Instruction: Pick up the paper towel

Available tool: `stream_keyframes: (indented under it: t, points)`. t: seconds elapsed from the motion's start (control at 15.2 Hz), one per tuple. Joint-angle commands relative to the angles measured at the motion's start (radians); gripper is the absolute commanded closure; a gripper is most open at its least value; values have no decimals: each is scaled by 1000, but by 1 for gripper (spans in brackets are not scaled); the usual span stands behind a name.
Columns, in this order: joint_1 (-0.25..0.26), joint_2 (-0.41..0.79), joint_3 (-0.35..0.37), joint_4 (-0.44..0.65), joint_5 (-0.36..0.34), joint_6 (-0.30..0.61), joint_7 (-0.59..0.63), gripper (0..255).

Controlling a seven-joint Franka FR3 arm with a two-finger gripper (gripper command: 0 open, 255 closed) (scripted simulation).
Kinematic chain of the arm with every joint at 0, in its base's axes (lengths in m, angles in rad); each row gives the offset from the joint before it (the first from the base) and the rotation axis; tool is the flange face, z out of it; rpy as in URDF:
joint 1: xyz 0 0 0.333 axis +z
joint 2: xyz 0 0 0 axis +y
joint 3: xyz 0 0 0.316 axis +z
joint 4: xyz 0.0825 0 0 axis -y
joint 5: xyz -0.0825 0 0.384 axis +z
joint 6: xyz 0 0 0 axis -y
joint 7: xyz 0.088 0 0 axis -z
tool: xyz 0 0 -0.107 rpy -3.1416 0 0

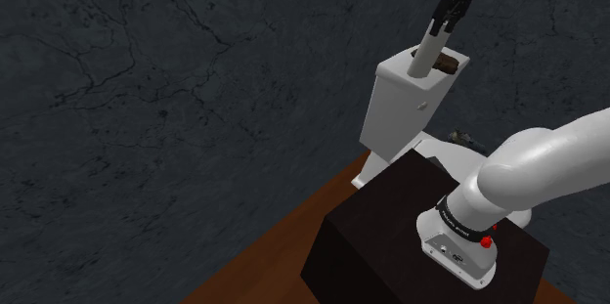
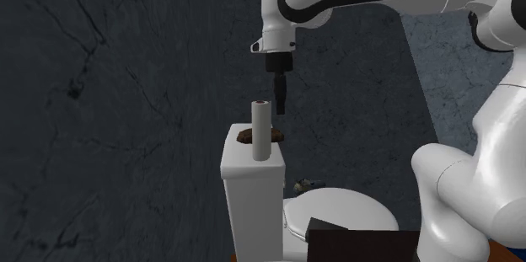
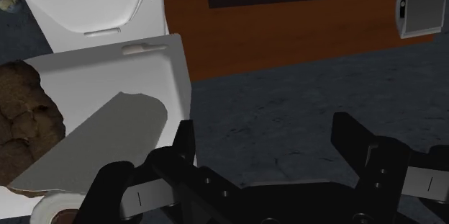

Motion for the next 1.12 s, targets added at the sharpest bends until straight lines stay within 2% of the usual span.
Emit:
stream_keyframes:
  t: [0.0,0.26,0.53,0.59,1.06]
  points:
    - [-4,62,-46,62,7,6,-59,0]
    - [-13,193,-131,194,47,9,-173,0]
    - [-36,349,-213,351,123,-4,-298,0]
    - [-39,360,-217,362,130,-6,-307,0]
    - [-41,346,-214,246,121,98,-302,0]
